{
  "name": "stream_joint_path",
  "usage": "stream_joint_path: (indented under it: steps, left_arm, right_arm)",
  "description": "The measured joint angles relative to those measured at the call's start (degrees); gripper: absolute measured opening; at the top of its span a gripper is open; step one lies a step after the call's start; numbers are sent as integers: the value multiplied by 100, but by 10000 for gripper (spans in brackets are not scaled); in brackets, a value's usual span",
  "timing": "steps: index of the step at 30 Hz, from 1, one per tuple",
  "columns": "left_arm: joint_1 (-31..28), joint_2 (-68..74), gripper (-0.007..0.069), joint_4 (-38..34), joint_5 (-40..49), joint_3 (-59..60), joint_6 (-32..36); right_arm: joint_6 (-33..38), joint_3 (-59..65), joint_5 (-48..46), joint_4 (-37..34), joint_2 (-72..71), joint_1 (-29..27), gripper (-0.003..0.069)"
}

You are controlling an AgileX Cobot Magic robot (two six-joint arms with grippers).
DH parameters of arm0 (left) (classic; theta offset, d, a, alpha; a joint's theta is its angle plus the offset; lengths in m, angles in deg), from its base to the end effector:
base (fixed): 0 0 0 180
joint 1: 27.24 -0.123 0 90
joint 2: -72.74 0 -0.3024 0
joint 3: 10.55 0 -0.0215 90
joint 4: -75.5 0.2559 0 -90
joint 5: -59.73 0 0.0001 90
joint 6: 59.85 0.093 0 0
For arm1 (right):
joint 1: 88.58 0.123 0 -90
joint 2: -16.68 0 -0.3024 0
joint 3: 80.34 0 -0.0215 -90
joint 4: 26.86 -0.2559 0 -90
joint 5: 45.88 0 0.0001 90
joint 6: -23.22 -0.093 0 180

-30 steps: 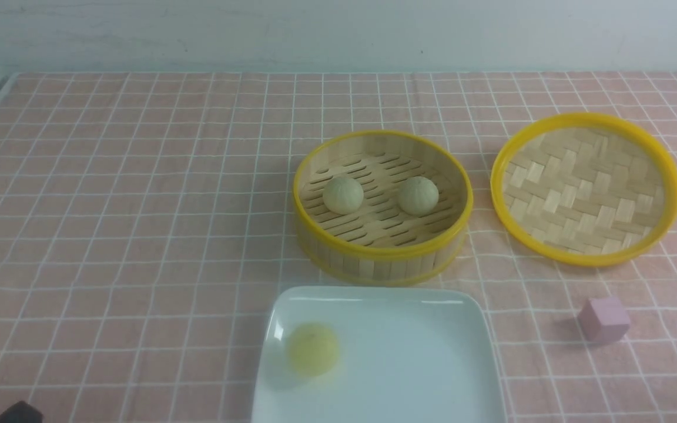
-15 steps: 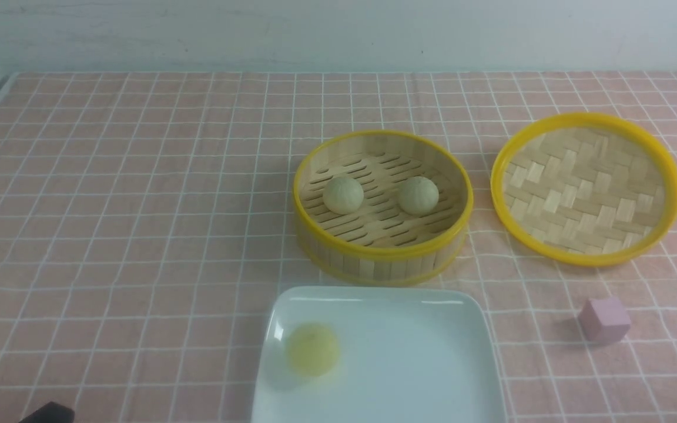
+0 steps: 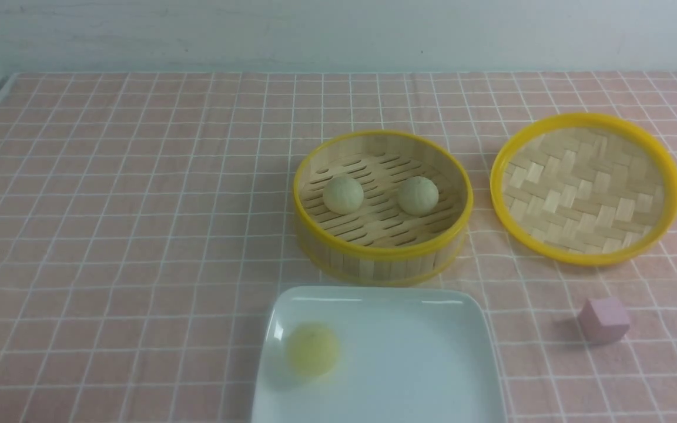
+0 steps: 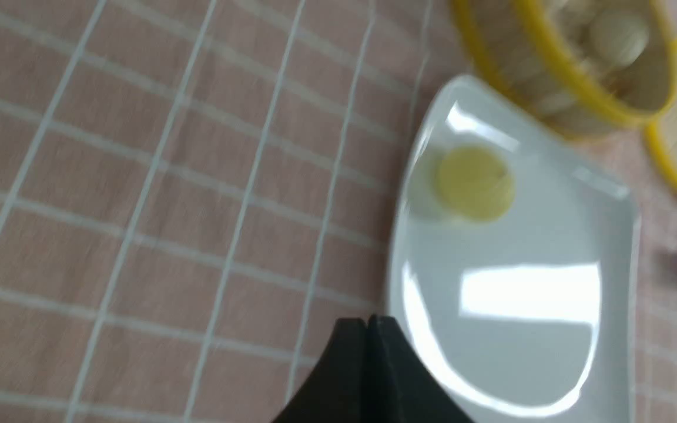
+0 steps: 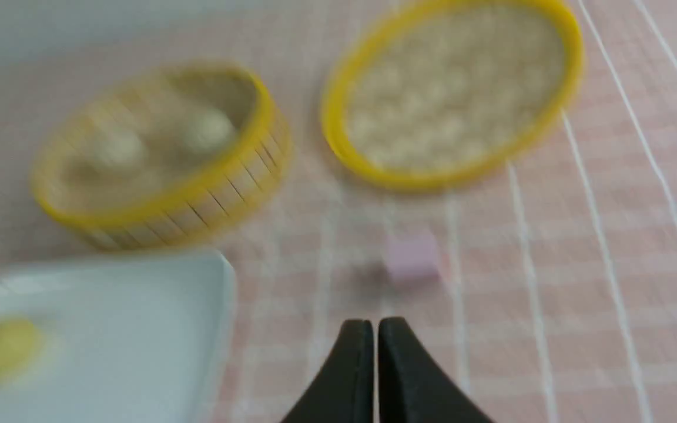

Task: Put the steamed buns into the plate on the pink tablecloth.
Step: 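Reach toward a bun in the bamboo steamer with the right gripper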

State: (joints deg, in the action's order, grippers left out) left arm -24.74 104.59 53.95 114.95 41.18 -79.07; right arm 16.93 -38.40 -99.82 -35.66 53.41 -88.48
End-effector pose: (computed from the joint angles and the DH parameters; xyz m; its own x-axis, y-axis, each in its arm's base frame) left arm 0.0543 -0.0305 0.2678 -0.7495 -0.4718 -0.4644 -0.1749 0.8177 -0.5485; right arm 0.0725 0.0116 0.3130 -0.6779 0.1966 -0.7084 0.0428 0.9725 0.2290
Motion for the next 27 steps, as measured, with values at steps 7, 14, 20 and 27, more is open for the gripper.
stream_joint_path:
  steps: [7,14,20,27]
  left_arm:
    - [0,1590,3,2,473,-455,1165]
    - [0,2214,24,-81,0,-497,1466]
    - [0,2292,46,-81,-42,-497,1568]
    - [0,2292,98,-81,-55,-497,1587]
  right_arm:
    - [399,-173,-662,-727,2099,20,6]
    - [2712,-601,-134,-3584,3655,893,29]
    - [2951,-2236,301,-3611,5197,1708,48]
    - [2641,-4073,1250,-2253,6838,2112,164]
